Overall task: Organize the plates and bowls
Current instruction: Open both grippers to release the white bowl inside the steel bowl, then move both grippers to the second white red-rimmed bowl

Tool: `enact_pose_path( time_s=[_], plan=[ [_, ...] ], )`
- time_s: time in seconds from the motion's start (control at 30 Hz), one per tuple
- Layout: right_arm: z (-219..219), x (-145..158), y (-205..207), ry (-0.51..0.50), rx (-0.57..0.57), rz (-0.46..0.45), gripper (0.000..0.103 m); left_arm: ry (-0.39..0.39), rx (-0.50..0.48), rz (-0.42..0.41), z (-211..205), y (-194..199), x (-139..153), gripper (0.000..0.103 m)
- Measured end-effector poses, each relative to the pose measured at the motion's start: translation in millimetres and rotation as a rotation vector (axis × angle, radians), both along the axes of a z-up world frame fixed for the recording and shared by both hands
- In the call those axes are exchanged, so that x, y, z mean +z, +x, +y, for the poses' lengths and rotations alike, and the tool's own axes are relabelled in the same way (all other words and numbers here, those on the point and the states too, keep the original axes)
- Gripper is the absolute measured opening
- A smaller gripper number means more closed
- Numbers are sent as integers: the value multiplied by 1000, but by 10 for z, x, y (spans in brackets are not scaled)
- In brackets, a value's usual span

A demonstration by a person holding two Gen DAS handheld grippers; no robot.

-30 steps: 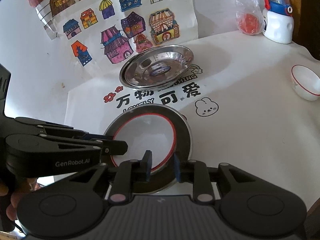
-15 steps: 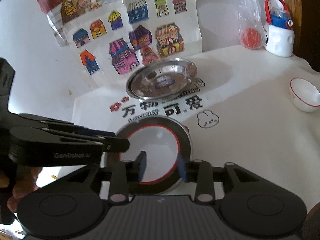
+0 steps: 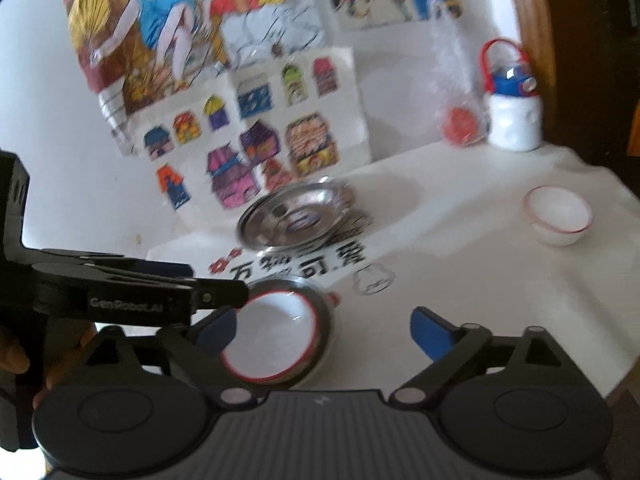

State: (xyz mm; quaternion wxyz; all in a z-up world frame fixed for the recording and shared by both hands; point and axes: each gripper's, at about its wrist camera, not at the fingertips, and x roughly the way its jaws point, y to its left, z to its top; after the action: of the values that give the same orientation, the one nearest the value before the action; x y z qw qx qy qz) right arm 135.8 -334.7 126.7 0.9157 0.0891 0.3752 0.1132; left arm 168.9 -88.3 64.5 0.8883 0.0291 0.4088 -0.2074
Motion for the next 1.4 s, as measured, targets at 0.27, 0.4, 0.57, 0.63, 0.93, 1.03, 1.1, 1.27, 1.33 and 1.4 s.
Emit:
enact_pose_path(
  time_s=[0.27, 0.4, 0.57, 0.63, 0.93, 1.03, 1.1, 1.27, 1.33, 1.4],
  plan=[
    [-567, 124, -210, -23, -105, -122, 103, -33, -45, -76, -416, -87, 107, 94],
    [-837, 110, -272, -31, -139, -162, 103, -45, -54, -93, -647, -103, 102, 97],
    [-1145, 24, -313, -52, -194, -193, 103, -47, -54, -105, -978, -118, 39, 101],
    [-1257, -32, -305, -66, -208, -194, 103, -44, -66, -102, -1104, -116, 4, 101],
    [-1737, -286, -168, -81, -264, -206, 103, -49, -81, -93, -1607, -13, -163, 102],
    [-1883, -369, -44, -63, -285, -201, 103, -58, -68, -71, -1725, 100, -224, 102],
    [-1964, -413, 43, -58, -299, -198, 103, -61, -56, -57, -1797, 184, -271, 102],
    [-2146, -546, 346, -49, -341, -172, 103, -30, -30, -29, -1994, 409, -379, 102],
    [-2202, -599, 474, -49, -356, -158, 103, -15, -25, -18, -2071, 499, -421, 102],
    [-2253, -650, 591, -41, -370, -139, 103, -17, -13, -7, -2144, 612, -450, 102]
  ],
)
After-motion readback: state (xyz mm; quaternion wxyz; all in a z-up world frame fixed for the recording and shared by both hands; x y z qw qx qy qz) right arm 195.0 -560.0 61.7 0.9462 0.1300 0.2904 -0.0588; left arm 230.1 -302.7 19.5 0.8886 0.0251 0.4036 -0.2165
